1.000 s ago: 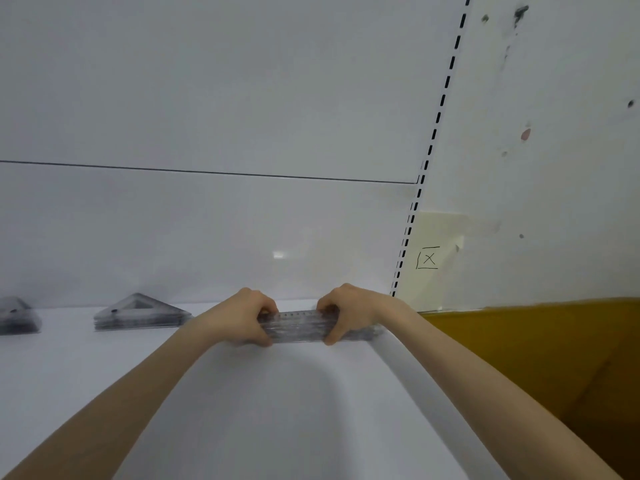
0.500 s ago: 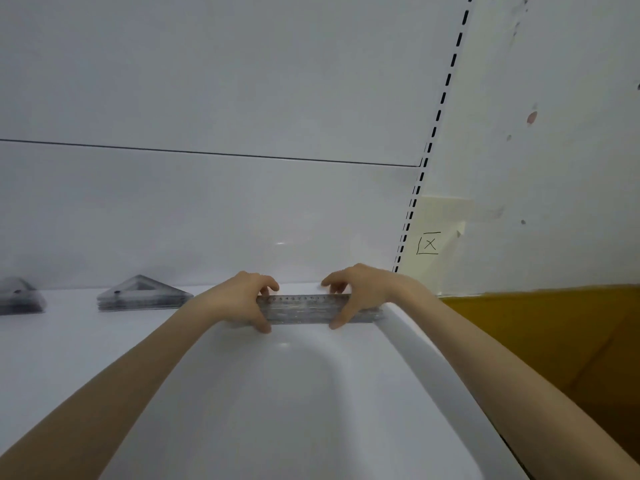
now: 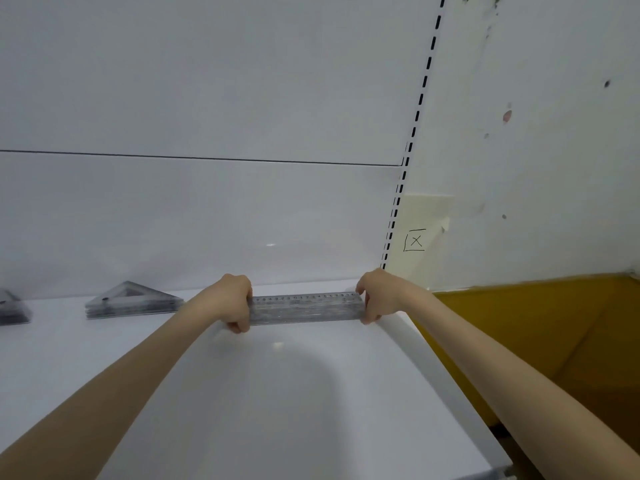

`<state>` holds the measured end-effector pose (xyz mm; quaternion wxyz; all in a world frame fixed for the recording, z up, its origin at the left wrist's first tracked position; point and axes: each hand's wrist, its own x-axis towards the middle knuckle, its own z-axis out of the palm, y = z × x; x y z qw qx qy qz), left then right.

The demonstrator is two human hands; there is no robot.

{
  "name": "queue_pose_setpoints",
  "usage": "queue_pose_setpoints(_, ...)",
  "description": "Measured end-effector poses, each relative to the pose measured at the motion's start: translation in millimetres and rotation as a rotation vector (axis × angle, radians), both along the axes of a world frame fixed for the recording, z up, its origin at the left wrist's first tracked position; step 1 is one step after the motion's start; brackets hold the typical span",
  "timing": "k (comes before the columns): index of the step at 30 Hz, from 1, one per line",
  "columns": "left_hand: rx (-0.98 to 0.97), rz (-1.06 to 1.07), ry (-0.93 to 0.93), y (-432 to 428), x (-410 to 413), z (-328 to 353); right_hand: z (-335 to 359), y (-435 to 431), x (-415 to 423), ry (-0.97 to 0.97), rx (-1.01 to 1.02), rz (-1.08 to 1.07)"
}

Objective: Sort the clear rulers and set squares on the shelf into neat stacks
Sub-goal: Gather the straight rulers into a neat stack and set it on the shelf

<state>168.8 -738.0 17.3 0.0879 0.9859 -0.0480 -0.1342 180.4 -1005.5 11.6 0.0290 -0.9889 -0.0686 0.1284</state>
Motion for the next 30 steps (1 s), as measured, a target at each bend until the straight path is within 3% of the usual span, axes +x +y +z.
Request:
queue_pose_setpoints(11,0.086,0.030,-0.004,-17,3,5,6,22,-4,-0.029,-0.031,-0.025)
queue_pose_setpoints(19,-0.057,0.070,0.206,-5,2,21,13,16,-1,0.041,-0.009,-0.080)
queue_pose_setpoints(30,-0.061,0.046,0.172,-8,4,21,17,15,3,0.138,0.129,-0.054)
